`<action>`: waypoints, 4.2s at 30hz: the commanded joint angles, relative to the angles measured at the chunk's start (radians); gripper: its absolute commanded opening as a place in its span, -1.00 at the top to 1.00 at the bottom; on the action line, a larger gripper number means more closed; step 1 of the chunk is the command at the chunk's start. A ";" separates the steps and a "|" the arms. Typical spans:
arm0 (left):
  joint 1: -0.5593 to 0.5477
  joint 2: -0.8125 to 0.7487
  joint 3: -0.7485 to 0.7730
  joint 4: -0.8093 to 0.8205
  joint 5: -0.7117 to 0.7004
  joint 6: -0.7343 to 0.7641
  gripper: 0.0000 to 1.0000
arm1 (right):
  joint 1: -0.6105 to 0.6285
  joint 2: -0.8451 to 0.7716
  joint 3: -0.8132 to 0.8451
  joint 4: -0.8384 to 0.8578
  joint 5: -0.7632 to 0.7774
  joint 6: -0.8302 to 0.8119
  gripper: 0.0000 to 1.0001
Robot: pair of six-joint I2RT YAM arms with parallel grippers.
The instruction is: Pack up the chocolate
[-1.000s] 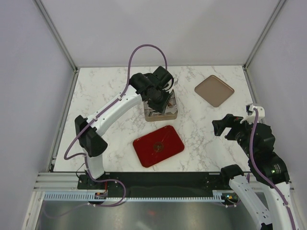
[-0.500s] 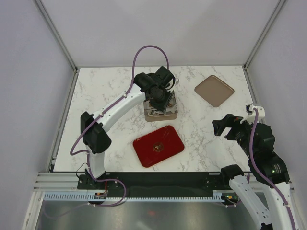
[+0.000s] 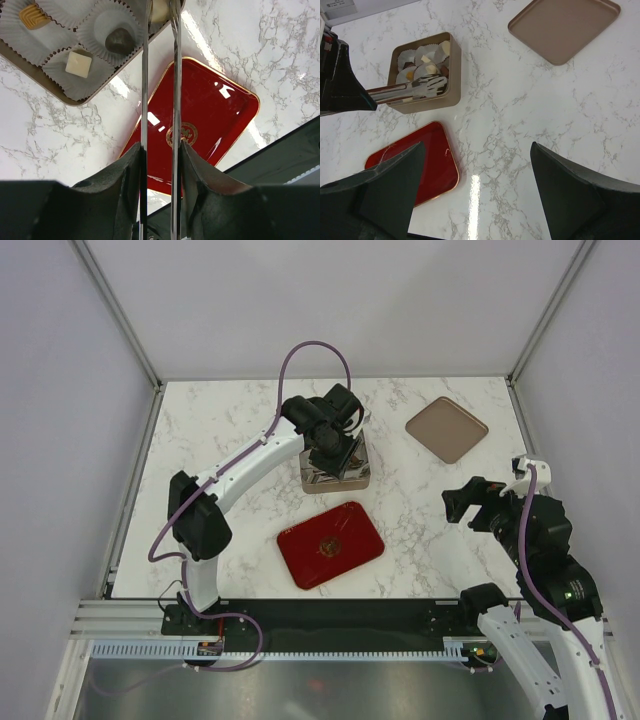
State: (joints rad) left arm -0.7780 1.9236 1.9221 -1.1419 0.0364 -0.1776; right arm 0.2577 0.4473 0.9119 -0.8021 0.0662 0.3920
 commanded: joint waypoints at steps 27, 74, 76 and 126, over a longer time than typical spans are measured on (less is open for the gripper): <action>0.237 -0.290 -0.067 0.177 -0.116 -0.051 0.12 | -0.001 0.008 -0.002 0.020 0.006 -0.007 -0.89; 0.586 -0.068 -0.664 0.570 -0.105 -0.145 -0.39 | 0.002 -0.016 -0.013 0.027 0.004 -0.012 -0.90; 0.586 -0.069 -0.666 0.570 -0.102 -0.145 -0.42 | 0.002 -0.019 -0.013 0.029 0.006 -0.010 -0.90; 0.582 -0.884 -1.000 0.587 0.362 -0.077 -0.99 | -0.066 1.852 1.179 0.127 0.429 0.419 0.02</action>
State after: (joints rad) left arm -0.1978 1.0622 0.9188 -0.6037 0.3985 -0.2798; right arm 0.2058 2.2379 2.0190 -0.6708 0.4740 0.7582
